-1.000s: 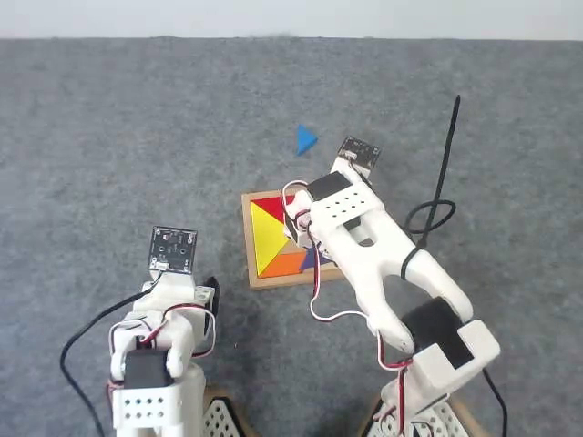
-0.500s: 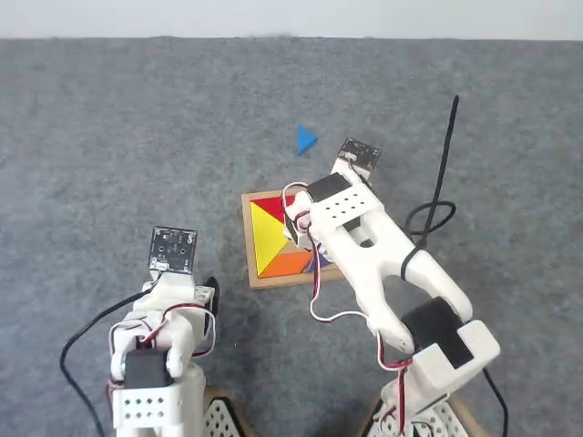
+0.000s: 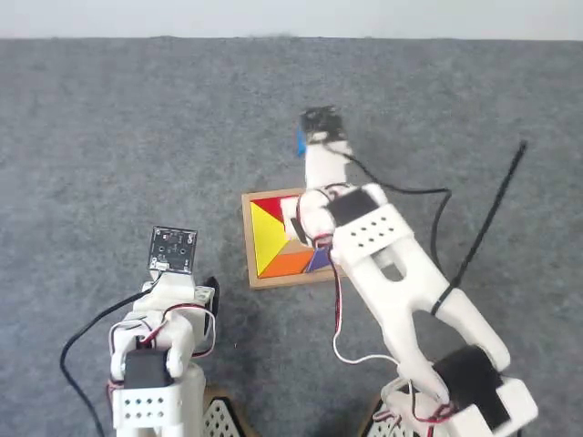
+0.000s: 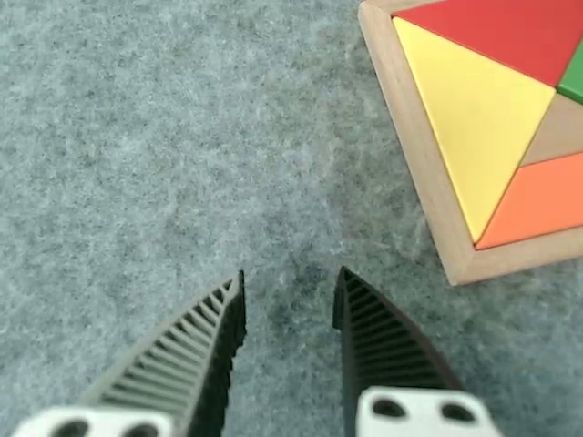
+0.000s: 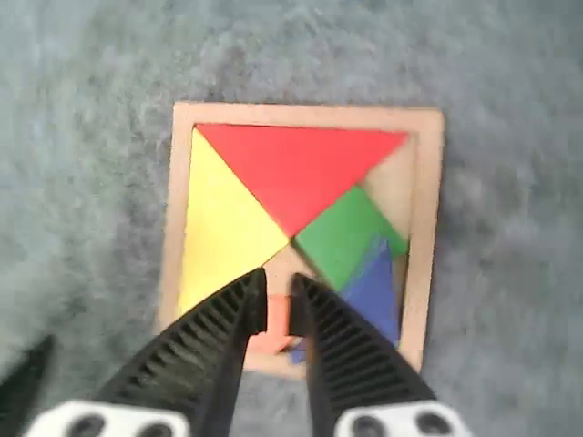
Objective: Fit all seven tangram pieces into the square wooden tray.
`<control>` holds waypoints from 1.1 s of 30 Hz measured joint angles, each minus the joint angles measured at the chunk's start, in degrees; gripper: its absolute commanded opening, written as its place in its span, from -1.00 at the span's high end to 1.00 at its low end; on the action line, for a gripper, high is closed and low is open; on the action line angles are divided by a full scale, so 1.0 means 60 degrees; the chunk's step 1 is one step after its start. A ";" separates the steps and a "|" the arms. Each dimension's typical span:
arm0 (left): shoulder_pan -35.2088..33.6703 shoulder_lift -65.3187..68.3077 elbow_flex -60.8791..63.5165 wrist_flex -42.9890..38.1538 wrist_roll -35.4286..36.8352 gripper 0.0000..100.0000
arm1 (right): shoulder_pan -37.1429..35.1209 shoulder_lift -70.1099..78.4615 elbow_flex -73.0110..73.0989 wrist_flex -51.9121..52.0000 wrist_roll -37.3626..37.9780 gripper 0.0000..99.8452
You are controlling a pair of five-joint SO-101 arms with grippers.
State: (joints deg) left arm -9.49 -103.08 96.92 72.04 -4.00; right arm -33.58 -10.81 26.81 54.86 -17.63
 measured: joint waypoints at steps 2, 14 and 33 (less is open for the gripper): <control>0.0000 0.0000 0.0000 0.0000 0.0000 0.69 | 0.0000 0.0000 0.0674 -0.0967 0.0689 0.99; 0.0000 0.0000 0.0000 0.0000 0.0000 0.69 | 0.0557 0.1201 0.1172 -0.2579 0.1216 0.99; 0.0000 0.0000 0.0000 0.0000 0.0000 0.69 | 0.1480 0.1817 0.1451 -0.2637 0.1260 0.99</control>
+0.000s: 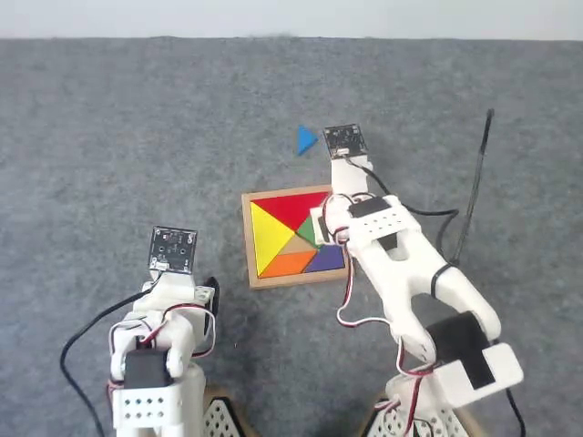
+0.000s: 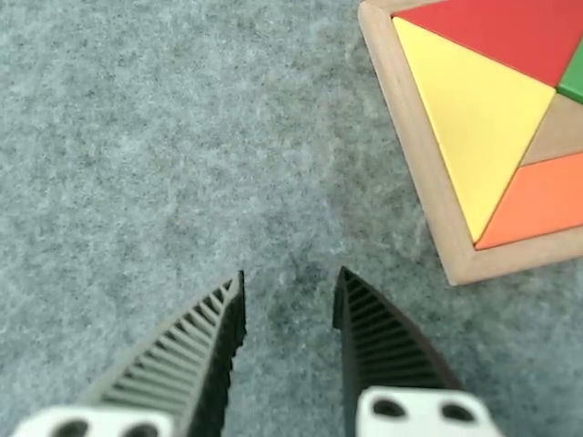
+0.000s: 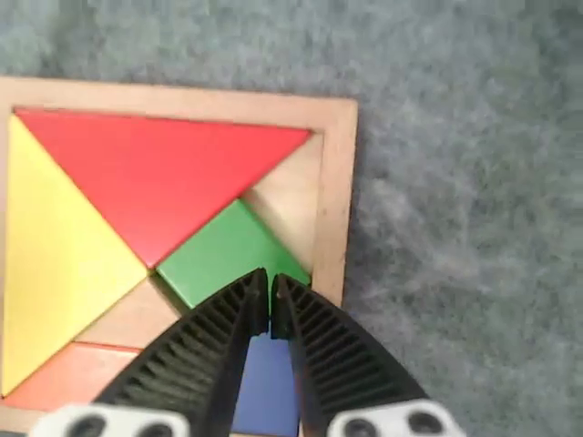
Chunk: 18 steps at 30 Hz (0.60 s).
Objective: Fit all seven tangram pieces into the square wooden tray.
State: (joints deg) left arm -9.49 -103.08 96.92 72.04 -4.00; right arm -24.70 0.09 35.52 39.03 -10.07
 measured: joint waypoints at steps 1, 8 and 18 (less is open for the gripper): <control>0.0000 0.0000 0.0000 0.0000 0.0000 0.69 | 0.0000 0.0000 0.0015 0.0000 0.0000 0.99; 0.0000 0.0000 0.0000 0.0000 0.0000 0.69 | 0.0000 0.0000 -0.0293 0.0000 0.0015 0.98; 0.0000 0.0000 0.0000 0.0000 0.0000 0.69 | 0.0044 0.1656 -0.5245 0.2549 0.1070 0.96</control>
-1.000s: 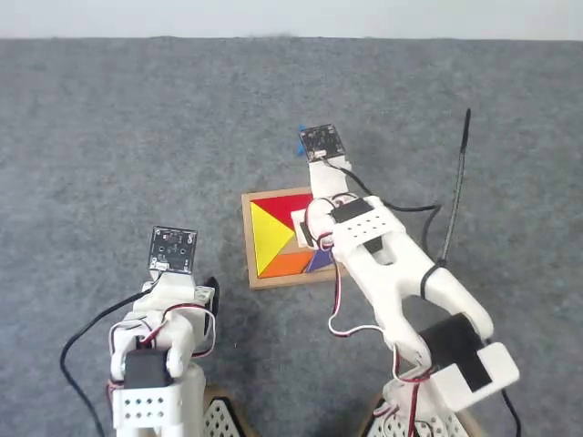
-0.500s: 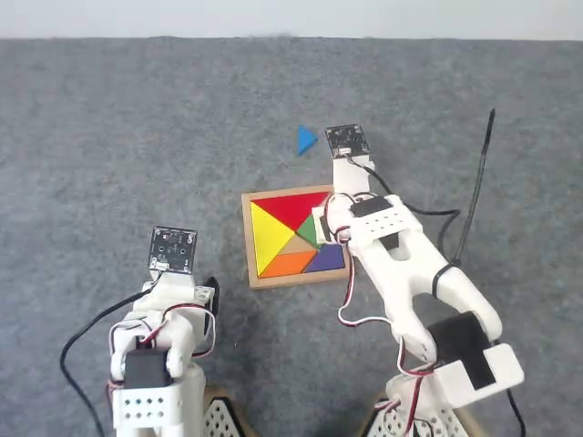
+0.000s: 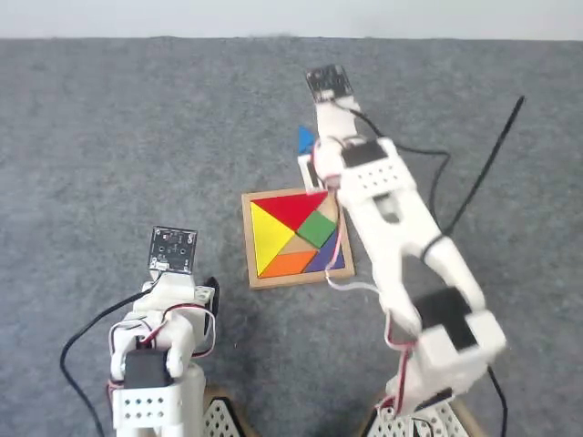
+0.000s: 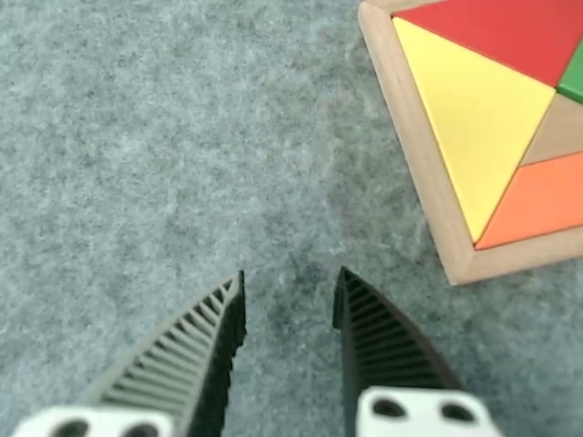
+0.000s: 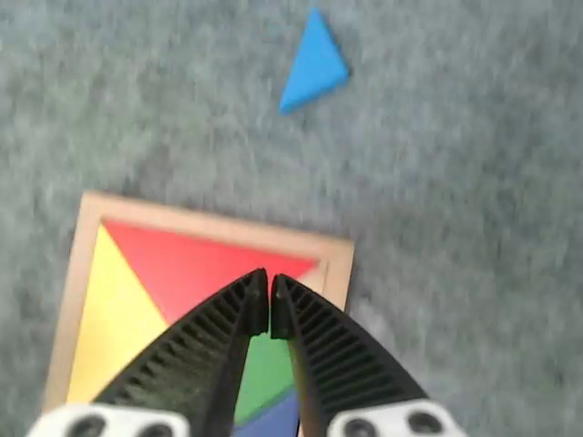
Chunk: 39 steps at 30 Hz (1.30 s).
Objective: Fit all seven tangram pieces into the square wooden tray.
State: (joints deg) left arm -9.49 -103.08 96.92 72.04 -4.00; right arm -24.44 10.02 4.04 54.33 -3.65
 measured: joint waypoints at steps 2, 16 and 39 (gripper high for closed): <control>0.0000 0.0000 0.0000 0.0000 0.0000 0.69 | -0.0015 0.0850 -0.1026 0.0073 0.0000 0.85; 0.0000 0.0000 0.0000 0.0000 0.0000 0.69 | -0.0029 0.6916 -0.7033 -0.0645 0.0000 0.40; 0.0000 0.0000 0.0000 0.0000 0.0000 0.69 | 0.0190 1.0652 -1.2659 0.1582 0.0029 0.40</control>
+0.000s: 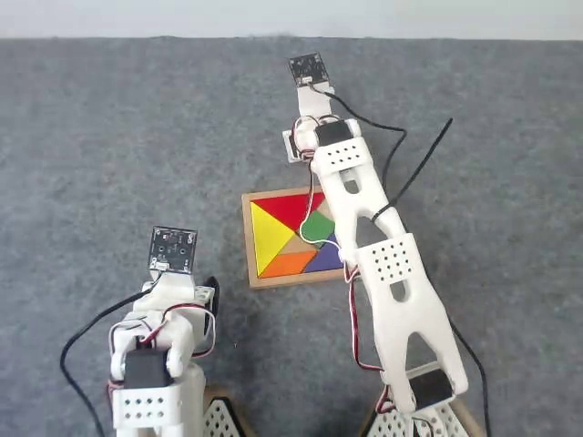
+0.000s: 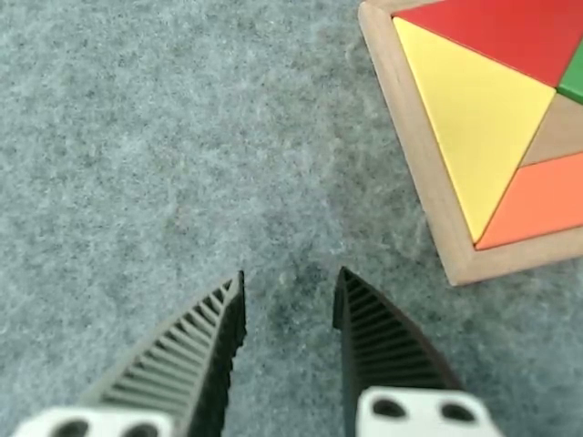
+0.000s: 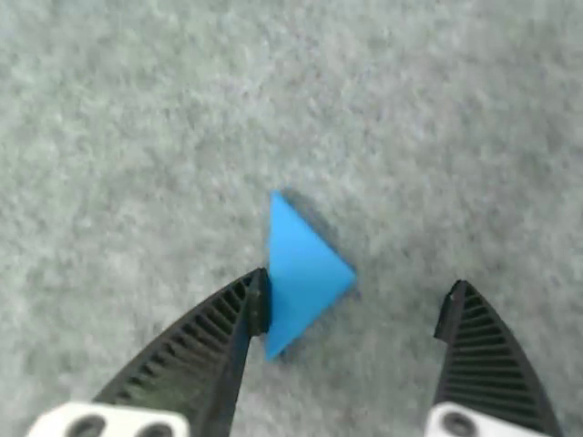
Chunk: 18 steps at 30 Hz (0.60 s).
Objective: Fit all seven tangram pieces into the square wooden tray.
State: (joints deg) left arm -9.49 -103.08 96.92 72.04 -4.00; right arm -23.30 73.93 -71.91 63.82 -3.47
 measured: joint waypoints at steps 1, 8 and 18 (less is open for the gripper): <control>0.0000 0.0000 0.0000 0.0000 0.0000 0.69 | 0.0015 0.0000 -0.0044 0.0132 0.0000 0.40; 0.0000 0.0000 0.0000 0.0000 0.0000 0.69 | 0.0015 0.0015 -0.0132 0.0264 0.0000 0.40; 0.0000 0.0000 0.0000 0.0000 0.0000 0.69 | 0.0059 0.0278 -0.0132 -0.0674 0.0000 0.40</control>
State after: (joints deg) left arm -9.49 -103.08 96.92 72.04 -4.00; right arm -22.95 75.60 -72.70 59.78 -3.47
